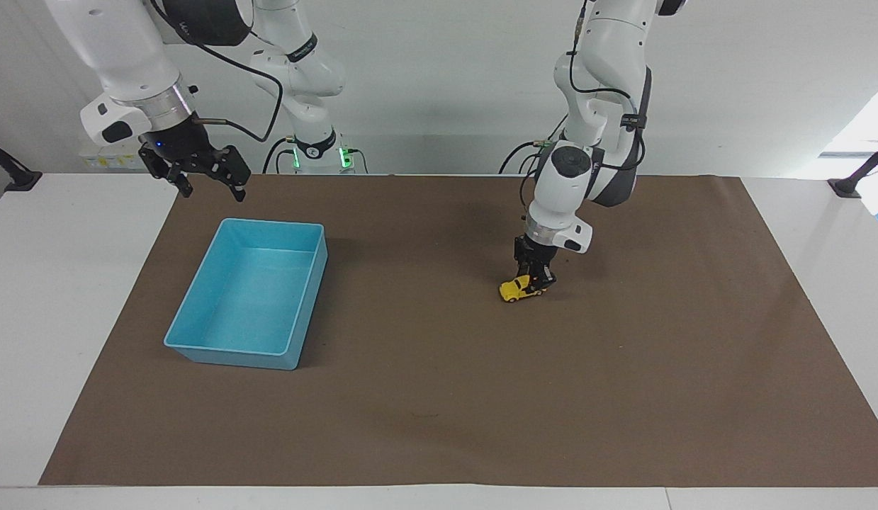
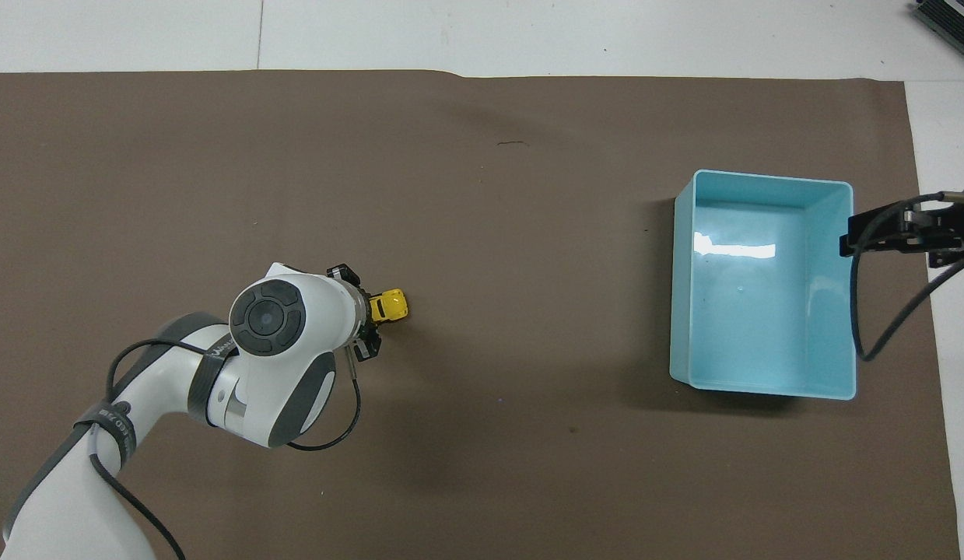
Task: Wind up and store yellow beetle car
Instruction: 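Drag the yellow car back toward the robot with the left gripper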
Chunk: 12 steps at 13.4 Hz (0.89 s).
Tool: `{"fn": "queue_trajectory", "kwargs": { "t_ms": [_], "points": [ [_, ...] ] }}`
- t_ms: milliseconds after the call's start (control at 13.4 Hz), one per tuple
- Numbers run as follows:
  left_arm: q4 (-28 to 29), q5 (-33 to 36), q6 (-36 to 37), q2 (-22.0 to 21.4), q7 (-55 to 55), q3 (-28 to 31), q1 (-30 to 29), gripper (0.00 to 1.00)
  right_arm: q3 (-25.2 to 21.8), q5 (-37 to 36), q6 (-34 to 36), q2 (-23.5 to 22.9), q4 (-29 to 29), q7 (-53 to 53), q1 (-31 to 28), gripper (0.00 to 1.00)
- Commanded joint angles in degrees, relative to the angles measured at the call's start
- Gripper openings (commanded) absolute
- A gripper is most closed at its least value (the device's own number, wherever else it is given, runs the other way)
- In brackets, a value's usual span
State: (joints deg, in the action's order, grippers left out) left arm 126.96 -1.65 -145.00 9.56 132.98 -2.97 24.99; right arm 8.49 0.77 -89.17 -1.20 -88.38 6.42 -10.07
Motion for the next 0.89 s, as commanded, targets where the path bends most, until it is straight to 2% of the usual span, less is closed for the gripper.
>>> {"fn": "queue_trajectory", "kwargs": {
  "t_ms": [0,820],
  "points": [
    [1.8,0.6,-1.6,0.6,-2.7,1.0,-1.8,0.11,0.1,0.4,0.6,0.7,-0.1,-1.4,-0.4,1.00],
    [6.0,0.6,-2.2,1.3,-9.8,1.1,-7.1,0.13,0.1,0.4,0.5,0.7,-0.1,-1.4,-0.4,1.00]
  ]
}}
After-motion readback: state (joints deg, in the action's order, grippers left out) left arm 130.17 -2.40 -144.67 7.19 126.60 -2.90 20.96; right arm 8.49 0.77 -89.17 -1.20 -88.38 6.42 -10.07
